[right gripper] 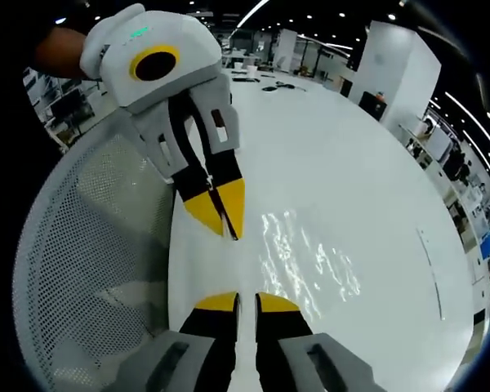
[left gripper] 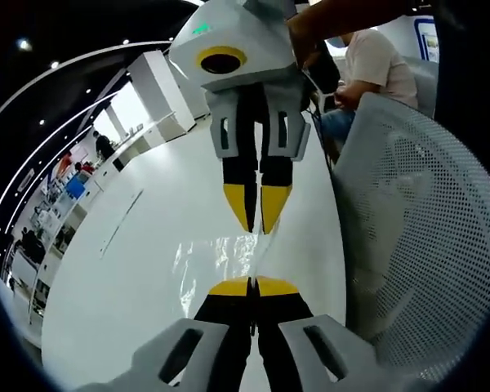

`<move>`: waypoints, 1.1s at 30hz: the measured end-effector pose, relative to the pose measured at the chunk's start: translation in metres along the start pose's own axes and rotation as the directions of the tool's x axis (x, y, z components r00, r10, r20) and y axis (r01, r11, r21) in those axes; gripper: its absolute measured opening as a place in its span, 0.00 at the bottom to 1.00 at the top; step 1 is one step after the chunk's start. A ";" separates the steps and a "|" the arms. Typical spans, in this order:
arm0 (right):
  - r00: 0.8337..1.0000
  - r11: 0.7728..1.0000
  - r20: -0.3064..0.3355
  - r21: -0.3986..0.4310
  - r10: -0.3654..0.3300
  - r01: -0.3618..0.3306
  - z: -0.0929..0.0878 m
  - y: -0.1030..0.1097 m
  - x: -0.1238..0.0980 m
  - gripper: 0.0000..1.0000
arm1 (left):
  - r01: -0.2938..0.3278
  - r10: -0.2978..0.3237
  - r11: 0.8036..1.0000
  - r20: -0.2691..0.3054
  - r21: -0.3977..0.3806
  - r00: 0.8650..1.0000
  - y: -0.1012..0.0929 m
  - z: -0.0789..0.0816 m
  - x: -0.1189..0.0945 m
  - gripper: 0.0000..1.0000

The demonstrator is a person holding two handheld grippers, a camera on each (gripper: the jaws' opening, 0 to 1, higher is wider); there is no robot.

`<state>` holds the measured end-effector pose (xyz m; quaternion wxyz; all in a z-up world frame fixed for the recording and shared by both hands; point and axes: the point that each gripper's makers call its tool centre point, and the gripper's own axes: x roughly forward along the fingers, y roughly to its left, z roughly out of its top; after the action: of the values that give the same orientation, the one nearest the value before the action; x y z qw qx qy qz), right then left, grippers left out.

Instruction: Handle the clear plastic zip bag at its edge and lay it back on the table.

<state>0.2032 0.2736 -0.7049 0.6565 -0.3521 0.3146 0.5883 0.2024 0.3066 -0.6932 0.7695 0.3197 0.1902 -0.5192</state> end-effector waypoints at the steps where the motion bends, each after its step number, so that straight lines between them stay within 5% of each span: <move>1: 1.000 1.000 0.000 0.000 0.000 0.000 0.001 0.001 0.000 0.03 | 0.002 -0.002 1.000 0.001 -0.001 1.000 0.000 0.000 0.000 0.00; 9: 1.000 1.000 -0.014 0.015 0.014 -0.014 -0.003 0.000 0.002 0.00 | -0.001 0.002 1.000 0.016 -0.031 1.000 0.000 0.002 0.000 0.00; 20: 1.000 0.999 -0.025 0.043 0.016 -0.015 -0.009 -0.001 0.006 0.00 | -0.003 0.004 0.998 0.019 -0.070 1.000 0.003 0.005 0.001 0.18; 33: 0.999 0.998 -0.029 0.054 0.019 -0.017 -0.009 -0.003 0.007 0.00 | 0.015 -0.014 1.000 0.041 -0.019 0.999 0.002 0.017 -0.001 0.24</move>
<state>0.2070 0.2701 -0.7156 0.6557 -0.3399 0.3431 0.5803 0.2034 0.2959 -0.6795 0.7725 0.3003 0.1817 -0.5292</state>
